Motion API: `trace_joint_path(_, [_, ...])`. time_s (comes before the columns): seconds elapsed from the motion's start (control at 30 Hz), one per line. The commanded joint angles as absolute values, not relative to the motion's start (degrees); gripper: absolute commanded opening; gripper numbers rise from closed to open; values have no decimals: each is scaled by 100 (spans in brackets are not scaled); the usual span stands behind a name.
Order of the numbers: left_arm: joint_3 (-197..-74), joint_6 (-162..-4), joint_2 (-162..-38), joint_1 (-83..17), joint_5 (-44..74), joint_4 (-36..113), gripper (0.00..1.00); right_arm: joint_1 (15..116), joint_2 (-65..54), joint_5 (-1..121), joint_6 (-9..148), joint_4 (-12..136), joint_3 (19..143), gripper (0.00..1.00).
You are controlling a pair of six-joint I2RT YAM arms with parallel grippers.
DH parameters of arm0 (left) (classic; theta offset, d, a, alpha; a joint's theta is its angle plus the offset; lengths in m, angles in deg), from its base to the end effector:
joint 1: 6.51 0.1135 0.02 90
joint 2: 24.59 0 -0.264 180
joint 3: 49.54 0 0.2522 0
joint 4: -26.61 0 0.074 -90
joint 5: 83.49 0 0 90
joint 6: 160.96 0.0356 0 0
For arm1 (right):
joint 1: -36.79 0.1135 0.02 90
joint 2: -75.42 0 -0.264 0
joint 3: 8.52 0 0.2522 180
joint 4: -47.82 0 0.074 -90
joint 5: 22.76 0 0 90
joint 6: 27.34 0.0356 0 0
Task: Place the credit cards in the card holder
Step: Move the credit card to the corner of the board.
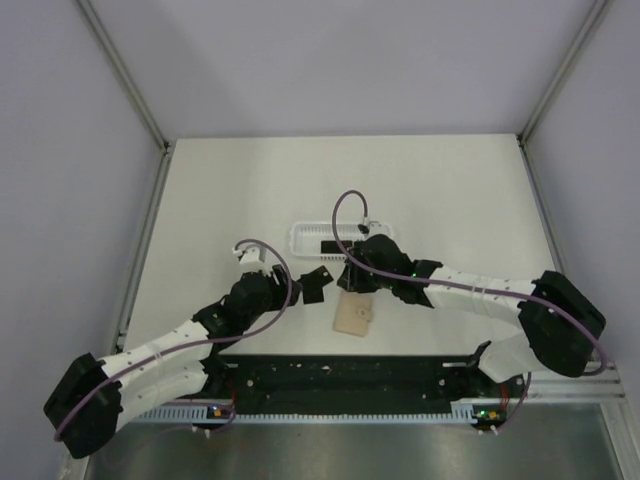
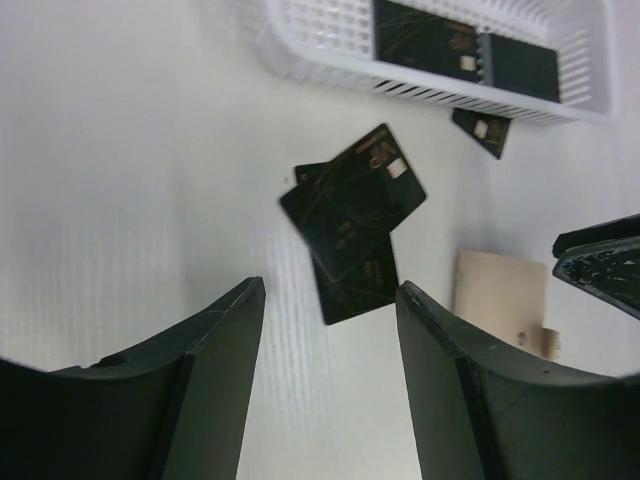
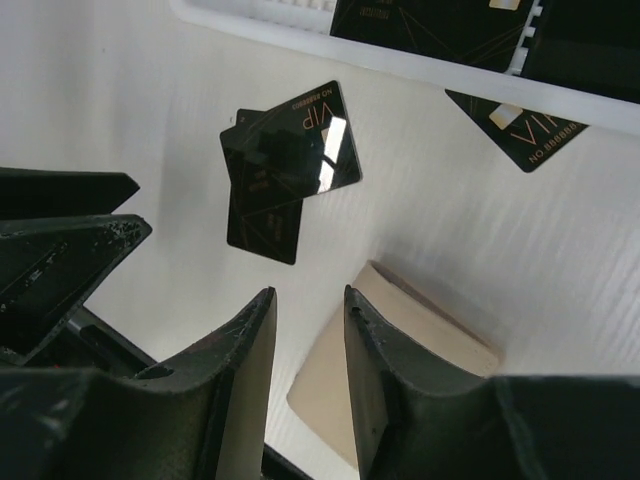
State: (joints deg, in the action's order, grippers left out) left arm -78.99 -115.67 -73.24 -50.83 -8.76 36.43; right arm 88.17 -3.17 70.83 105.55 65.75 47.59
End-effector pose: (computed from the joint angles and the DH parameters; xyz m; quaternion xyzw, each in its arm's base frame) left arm 0.1343 -0.1180 0.1762 -0.0703 0.8538 -0.2709 0.4389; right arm 0.1791 0.2207 0.2048 -0.0541 0.9059 0.2879 0.3060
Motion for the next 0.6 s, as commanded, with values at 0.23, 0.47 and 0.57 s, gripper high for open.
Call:
trace_joint_path(0.23, [-7711,-11596,-8093,-4782,-404,2825,43,8874,-1712,6741,10757,5420,5402,32])
trace_joint_path(0.47, [-7701,-11596,-8269,-4747,-527,2693,30,8865,-2108,7223,10985,5639,5508,31])
trace_joint_path(0.57, [-7702,-11596,-8321,-4712,-527,2658,24,8882,-2196,7532,10986,5938,5648,31])
